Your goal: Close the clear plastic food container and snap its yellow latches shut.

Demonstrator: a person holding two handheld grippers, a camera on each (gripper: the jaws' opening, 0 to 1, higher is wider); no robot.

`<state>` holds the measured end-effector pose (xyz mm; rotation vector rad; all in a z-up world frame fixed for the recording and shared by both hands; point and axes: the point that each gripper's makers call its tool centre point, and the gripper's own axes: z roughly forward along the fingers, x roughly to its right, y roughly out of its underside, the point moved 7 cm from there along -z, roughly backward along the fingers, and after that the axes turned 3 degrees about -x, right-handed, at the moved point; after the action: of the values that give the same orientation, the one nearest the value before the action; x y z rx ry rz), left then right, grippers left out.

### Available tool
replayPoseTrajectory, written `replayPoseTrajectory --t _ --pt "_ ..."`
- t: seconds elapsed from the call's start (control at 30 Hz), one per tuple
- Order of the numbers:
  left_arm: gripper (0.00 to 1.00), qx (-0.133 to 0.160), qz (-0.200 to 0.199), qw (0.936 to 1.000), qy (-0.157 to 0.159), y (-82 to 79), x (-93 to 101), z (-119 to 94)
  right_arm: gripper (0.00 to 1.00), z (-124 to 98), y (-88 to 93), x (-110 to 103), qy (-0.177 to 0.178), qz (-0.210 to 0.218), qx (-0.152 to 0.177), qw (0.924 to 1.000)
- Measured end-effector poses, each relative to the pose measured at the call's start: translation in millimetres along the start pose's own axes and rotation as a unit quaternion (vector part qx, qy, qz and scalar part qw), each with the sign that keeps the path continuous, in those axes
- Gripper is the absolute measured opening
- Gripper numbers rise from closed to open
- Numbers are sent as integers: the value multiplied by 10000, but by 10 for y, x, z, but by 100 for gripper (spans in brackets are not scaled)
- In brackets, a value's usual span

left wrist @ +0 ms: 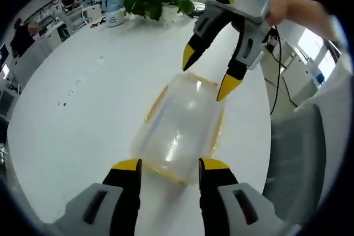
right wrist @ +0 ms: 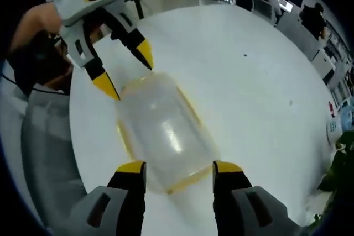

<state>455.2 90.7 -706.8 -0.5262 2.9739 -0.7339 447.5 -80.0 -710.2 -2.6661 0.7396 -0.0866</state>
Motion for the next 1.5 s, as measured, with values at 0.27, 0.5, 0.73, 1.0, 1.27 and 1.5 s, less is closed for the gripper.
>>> replayPoseTrajectory --t 0.27,0.5,0.73,1.0,1.27,1.5 --pt "42 -160 449 9989 22 -71 26 -2 48 16 -10 -42 -79 -497 -141 9986" --pt "42 -283 892 9956 22 -122 64 33 46 33 -33 -90 -111 -910 -255 9955" --pt "42 -397 1262 9912 -32 -149 92 52 43 54 -39 -104 -172 -910 -288 9953" --pt "42 -321 1297 9910 59 -198 109 62 42 48 -102 -124 -226 -942 -176 9951" --pt "42 -252 1362 9903 80 -256 118 93 41 78 -176 -158 -279 -1073 -107 9938" --pt "41 -222 1347 9906 115 -287 138 130 38 98 -248 -145 -330 -935 -24 9951"
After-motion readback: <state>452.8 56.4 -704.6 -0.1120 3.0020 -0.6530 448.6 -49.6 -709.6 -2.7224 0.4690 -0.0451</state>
